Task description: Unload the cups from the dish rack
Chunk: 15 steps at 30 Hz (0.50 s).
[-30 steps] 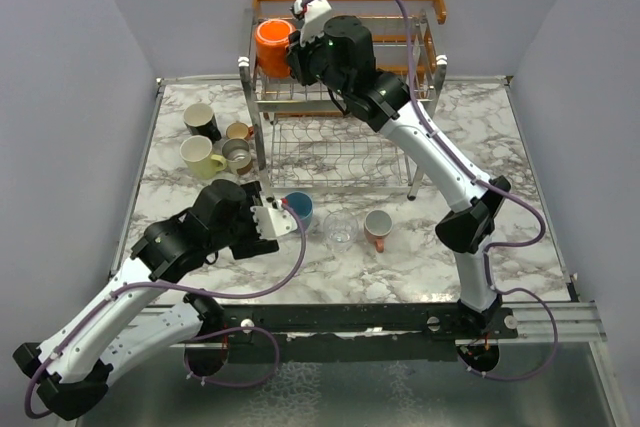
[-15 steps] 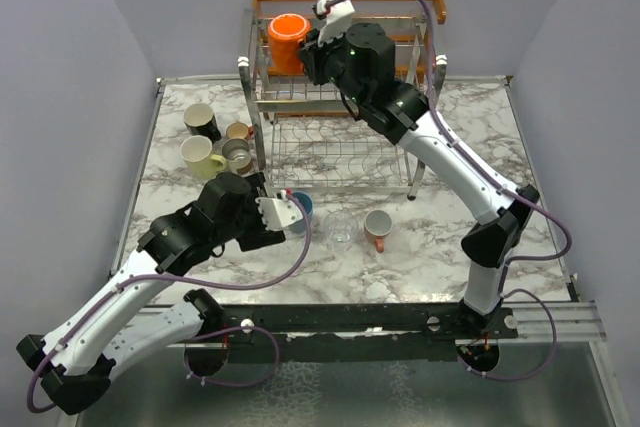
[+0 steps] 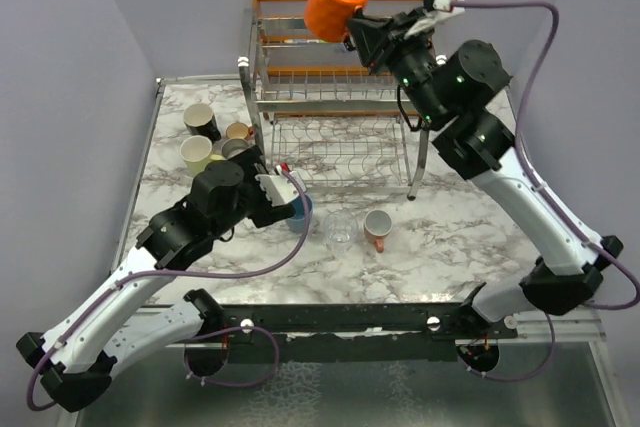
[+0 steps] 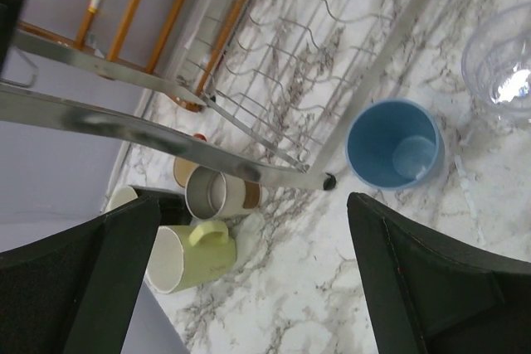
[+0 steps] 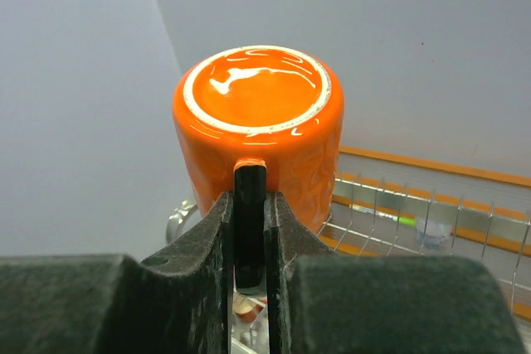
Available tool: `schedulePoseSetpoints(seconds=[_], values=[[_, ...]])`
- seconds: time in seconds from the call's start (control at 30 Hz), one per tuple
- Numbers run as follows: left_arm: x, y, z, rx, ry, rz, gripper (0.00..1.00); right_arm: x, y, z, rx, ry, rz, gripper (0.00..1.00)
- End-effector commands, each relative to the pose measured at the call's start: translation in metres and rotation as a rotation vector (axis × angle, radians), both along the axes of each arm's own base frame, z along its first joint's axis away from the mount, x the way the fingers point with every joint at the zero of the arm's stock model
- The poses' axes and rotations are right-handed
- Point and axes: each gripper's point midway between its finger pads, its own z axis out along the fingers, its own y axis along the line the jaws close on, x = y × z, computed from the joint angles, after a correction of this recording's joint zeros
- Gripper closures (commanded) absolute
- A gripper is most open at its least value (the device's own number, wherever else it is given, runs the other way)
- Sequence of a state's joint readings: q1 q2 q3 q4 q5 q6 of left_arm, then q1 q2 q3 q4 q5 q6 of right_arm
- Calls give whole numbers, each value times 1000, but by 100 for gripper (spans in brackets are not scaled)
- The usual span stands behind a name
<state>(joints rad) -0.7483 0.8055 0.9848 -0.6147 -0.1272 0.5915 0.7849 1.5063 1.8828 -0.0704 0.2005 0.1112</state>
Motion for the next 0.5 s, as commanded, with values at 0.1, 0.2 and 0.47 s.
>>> schedulePoseSetpoints(seconds=[0.1,0.2,0.47], values=[[2,-19,72,-217,-150,-46,1,-80,-43,15,193,-32,172,99],[-3,-23,72,-236,-158,-85,1,-103,-52,-10,211,22,236,99],[-5,-38,57,-250,-221,-179,1,-142,-57,-89,297,209,388,99]])
